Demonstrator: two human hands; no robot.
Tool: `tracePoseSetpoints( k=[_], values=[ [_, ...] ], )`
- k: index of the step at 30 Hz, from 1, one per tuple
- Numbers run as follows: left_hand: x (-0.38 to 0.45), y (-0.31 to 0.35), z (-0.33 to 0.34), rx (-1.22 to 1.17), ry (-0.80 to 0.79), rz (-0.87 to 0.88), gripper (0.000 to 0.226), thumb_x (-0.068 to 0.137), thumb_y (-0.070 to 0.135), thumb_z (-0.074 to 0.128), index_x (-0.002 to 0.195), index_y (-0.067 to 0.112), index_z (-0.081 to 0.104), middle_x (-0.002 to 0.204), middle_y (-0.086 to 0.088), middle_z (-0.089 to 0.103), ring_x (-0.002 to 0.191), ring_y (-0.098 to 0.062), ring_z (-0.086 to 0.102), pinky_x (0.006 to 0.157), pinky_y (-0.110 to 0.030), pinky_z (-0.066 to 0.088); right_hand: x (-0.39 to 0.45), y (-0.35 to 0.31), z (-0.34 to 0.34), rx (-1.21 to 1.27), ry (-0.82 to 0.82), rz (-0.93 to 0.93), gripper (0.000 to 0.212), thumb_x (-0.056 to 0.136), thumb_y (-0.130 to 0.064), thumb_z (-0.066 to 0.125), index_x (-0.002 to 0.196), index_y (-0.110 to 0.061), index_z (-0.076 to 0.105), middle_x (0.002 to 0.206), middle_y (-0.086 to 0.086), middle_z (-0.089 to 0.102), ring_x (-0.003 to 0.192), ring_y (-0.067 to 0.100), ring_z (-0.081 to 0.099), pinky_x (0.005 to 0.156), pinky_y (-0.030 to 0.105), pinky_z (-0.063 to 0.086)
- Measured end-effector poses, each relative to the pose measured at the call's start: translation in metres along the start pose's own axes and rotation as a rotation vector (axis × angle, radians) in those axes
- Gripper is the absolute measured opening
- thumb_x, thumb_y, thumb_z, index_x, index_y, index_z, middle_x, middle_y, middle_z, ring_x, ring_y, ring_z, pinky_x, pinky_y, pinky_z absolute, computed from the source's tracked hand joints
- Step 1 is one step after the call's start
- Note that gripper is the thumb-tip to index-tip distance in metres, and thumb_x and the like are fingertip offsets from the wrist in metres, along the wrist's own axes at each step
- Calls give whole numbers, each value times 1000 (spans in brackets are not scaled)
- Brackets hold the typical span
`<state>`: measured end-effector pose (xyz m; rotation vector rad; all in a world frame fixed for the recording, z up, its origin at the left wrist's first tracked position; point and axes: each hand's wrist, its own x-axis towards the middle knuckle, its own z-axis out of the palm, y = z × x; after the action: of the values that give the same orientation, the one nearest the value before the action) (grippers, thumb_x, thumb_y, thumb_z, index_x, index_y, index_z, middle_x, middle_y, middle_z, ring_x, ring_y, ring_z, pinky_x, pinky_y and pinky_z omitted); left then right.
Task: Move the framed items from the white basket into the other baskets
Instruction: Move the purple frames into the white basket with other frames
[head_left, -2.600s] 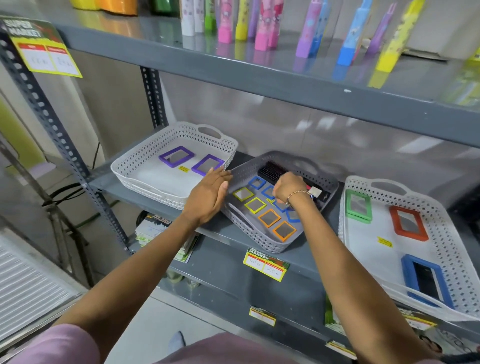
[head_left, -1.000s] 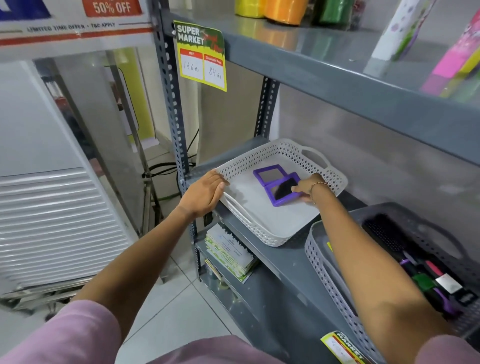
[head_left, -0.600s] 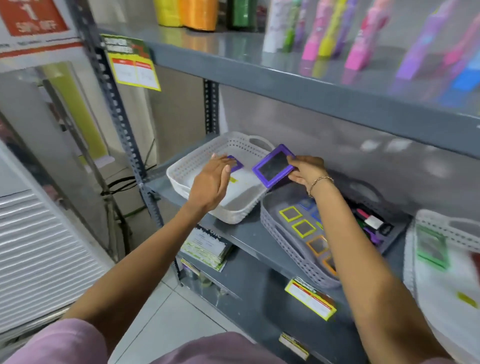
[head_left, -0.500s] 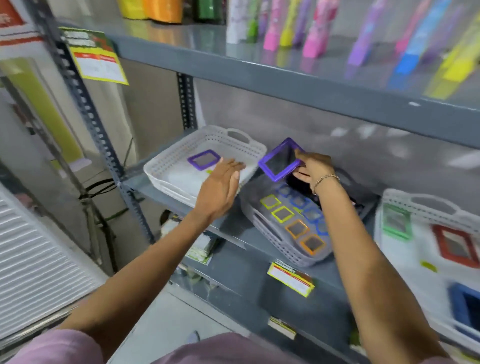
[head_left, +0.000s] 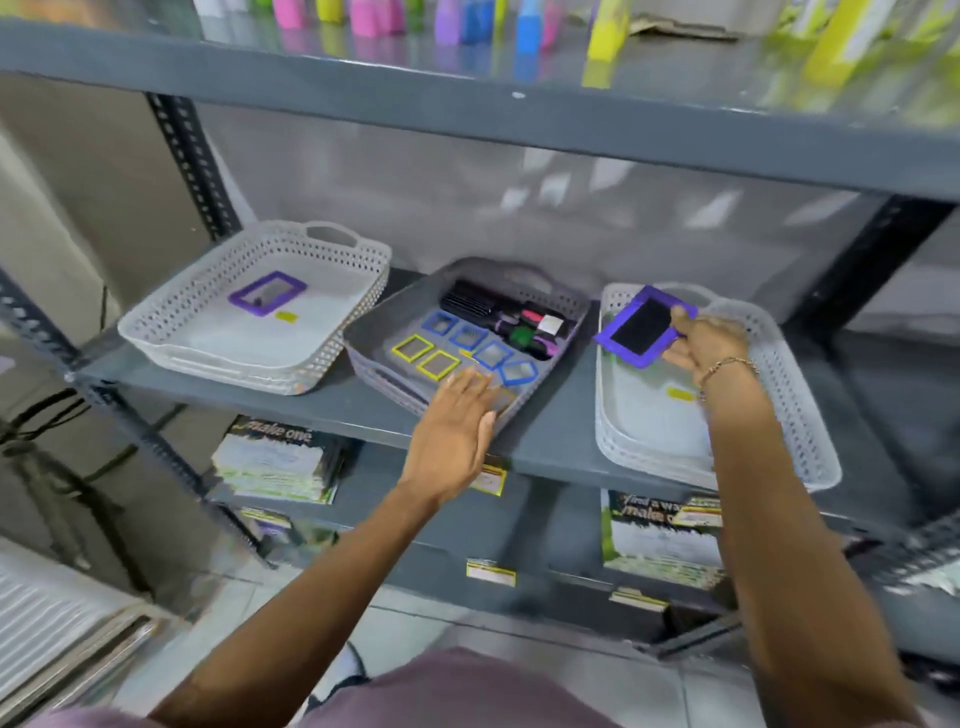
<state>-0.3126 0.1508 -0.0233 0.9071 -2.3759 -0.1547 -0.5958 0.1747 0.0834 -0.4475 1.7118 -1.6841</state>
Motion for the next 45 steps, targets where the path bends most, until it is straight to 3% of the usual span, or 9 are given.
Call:
tracePoseSetpoints(
  k=[2,5,10,13,19,34,38,42,45],
  values=[
    [-3,0,3,14,8,-22,43,97,19,31,128,2,55,135,-13,55,133,-29,41,118,-36,13,7,5,-18,-69,3,5,18,96,-6,49,106,5,57,110,22,62,68,14,71,46,21,58],
    [-5,1,6,33,13,-24,40,97,18,31,121,2,59,127,-13,60,127,-30,47,116,-38,18,16,19,-32,-209,-4,41,14,96,-4,47,84,-6,54,97,15,56,55,6,68,82,37,58],
    [-5,1,7,5,85,-15,31,96,14,34,102,2,62,103,-12,65,102,-32,56,102,-41,34,27,46,-42,-617,-45,216,31,91,-11,59,118,3,53,104,17,60,60,18,62,44,23,56],
    [-4,1,9,-10,112,-8,28,96,13,35,101,4,61,100,-11,64,99,-30,54,101,-39,34,26,48,-39,-827,-50,231,13,87,-14,64,89,-2,59,83,12,60,44,16,56,32,13,40],
    [-5,-1,15,-32,149,-46,31,97,16,32,100,6,62,98,-9,64,99,-27,53,104,-34,29,34,56,-42,-895,-12,245,39,80,-14,72,112,5,60,111,14,69,95,27,66,92,40,53],
    [-6,0,18,-19,177,-58,33,97,19,32,103,5,61,100,-11,65,101,-29,54,94,-39,37,24,58,-37,-995,-20,193,48,72,-24,80,108,4,63,112,21,69,104,34,67,93,45,53],
    [-7,1,18,-8,173,-61,32,97,18,32,103,5,61,101,-12,64,102,-29,53,95,-39,37,25,59,-37,-960,-17,206,29,72,-19,80,77,2,61,105,20,73,94,30,71,90,44,55],
    [-7,1,18,-2,164,-66,32,97,18,33,104,5,61,102,-11,65,103,-28,53,98,-38,36,25,59,-38,-980,-35,199,47,71,-21,81,106,6,63,111,20,70,104,33,67,93,45,53],
    [-7,0,17,8,156,-58,32,97,18,33,104,5,62,101,-11,65,102,-28,53,98,-37,35,25,59,-38,-988,-32,200,36,71,-21,81,92,3,65,107,20,72,100,33,69,91,44,55]
  ],
)
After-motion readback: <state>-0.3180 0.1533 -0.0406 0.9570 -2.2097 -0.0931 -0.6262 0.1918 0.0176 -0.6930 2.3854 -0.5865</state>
